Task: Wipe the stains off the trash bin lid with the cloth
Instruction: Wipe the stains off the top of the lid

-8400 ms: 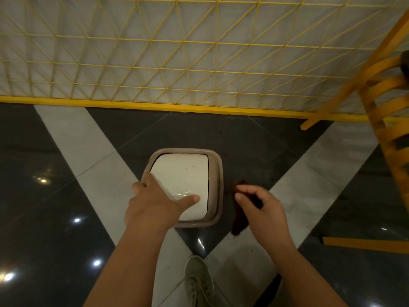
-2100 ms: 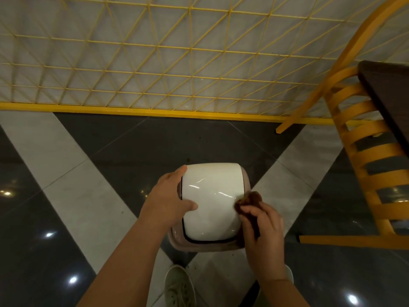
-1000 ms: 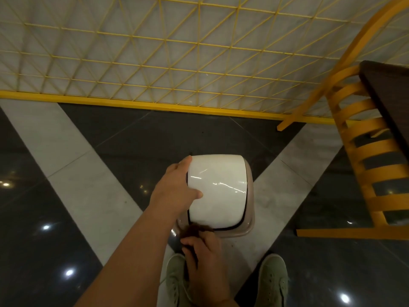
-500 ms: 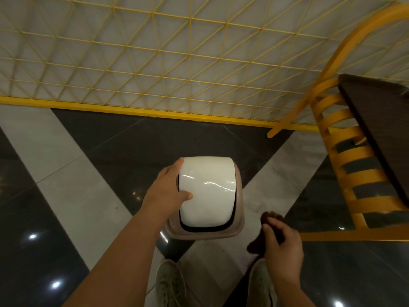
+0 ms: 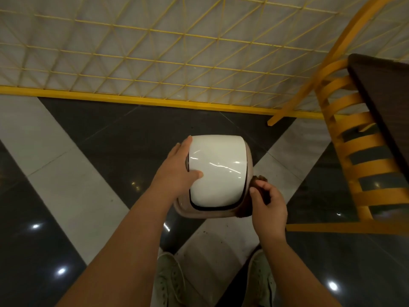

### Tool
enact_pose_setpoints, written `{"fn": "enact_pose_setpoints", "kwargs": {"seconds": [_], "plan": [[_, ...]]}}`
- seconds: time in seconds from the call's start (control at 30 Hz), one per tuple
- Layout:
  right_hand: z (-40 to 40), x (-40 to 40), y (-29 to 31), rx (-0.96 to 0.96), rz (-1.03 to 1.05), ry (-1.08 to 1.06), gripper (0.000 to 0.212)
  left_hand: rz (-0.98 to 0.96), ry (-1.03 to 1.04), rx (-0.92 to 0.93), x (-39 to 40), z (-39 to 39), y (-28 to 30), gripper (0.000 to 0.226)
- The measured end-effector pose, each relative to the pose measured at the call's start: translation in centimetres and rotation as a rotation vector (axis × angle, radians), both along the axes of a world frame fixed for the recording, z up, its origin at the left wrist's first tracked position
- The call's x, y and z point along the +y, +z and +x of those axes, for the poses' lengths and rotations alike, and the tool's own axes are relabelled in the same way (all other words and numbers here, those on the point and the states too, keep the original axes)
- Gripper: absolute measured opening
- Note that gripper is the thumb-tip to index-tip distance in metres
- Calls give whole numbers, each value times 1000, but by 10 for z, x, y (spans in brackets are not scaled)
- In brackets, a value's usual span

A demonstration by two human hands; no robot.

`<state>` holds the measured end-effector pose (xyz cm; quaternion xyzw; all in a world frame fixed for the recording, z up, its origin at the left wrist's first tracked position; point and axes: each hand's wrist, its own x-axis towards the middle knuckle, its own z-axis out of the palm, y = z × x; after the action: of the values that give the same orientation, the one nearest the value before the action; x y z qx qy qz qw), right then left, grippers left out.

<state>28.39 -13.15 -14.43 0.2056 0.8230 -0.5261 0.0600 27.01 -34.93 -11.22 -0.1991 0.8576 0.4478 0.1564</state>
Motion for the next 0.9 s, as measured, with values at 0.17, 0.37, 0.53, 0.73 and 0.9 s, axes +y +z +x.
{"fn": "enact_pose_setpoints", "kwargs": {"seconds": [0.17,0.37,0.53,0.73,0.9], "plan": [[-23,0,0,12,3,19,22,-9,-24,4,-3,-24,-3,94],[-38,5,10,-52,-99,36,16,-3,-14,47,-1,-28,-1,98],[-34,11,29,-225,-430,-159,14,-29,26,54,6,-17,13,111],[-16,10,65,11,-334,109,45,-120,113,268,15,-5,43,69],[-11,-1,99,43,-484,159,39,405,117,21,41,15,70,66]]}}
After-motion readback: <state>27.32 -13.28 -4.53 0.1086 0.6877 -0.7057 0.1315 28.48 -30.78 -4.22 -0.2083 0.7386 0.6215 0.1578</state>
